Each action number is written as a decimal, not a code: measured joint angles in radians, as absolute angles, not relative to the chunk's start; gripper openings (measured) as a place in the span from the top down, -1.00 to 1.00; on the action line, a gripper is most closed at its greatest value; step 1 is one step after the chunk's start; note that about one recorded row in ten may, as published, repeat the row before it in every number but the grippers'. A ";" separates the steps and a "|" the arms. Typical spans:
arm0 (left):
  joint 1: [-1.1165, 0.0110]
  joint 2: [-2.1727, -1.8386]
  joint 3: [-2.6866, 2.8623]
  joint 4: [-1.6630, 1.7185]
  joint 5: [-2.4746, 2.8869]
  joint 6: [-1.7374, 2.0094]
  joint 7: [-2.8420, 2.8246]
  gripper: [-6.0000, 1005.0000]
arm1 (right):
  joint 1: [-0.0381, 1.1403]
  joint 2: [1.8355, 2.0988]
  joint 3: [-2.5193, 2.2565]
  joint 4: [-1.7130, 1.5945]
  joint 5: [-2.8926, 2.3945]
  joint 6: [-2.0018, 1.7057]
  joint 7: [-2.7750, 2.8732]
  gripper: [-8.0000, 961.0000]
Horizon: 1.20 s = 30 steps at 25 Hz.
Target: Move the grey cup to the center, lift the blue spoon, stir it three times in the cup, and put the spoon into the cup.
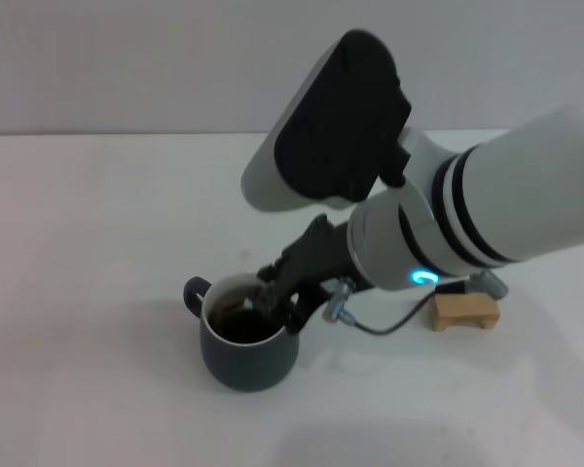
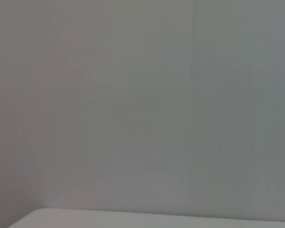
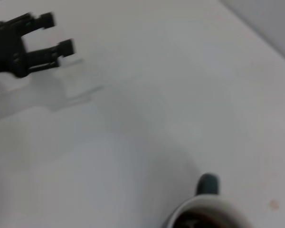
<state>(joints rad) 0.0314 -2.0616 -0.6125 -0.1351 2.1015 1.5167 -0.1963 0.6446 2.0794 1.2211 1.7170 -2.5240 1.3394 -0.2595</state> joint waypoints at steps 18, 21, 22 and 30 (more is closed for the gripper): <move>0.039 -2.062 -0.613 -0.136 2.101 1.517 -0.196 -0.71 | 0.640 2.077 1.192 1.735 -2.586 1.347 -0.263 0.22; 0.039 -2.062 -0.612 -0.136 2.101 1.517 -0.196 -0.71 | 0.620 2.077 1.199 1.772 -2.595 1.311 -0.264 -0.07; 0.039 -2.062 -0.612 -0.135 2.101 1.517 -0.196 -0.71 | 0.620 2.077 1.199 1.772 -2.595 1.311 -0.264 -0.07; 0.034 -2.063 -0.611 -0.132 2.102 1.516 -0.196 -0.71 | 0.462 2.079 1.159 1.811 -2.807 0.846 -0.313 -0.08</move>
<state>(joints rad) 0.0345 -2.0627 -0.6114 -0.1316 2.1015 1.5157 -0.1963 0.4625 2.0790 1.1589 1.8111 -2.8065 0.8463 -0.3125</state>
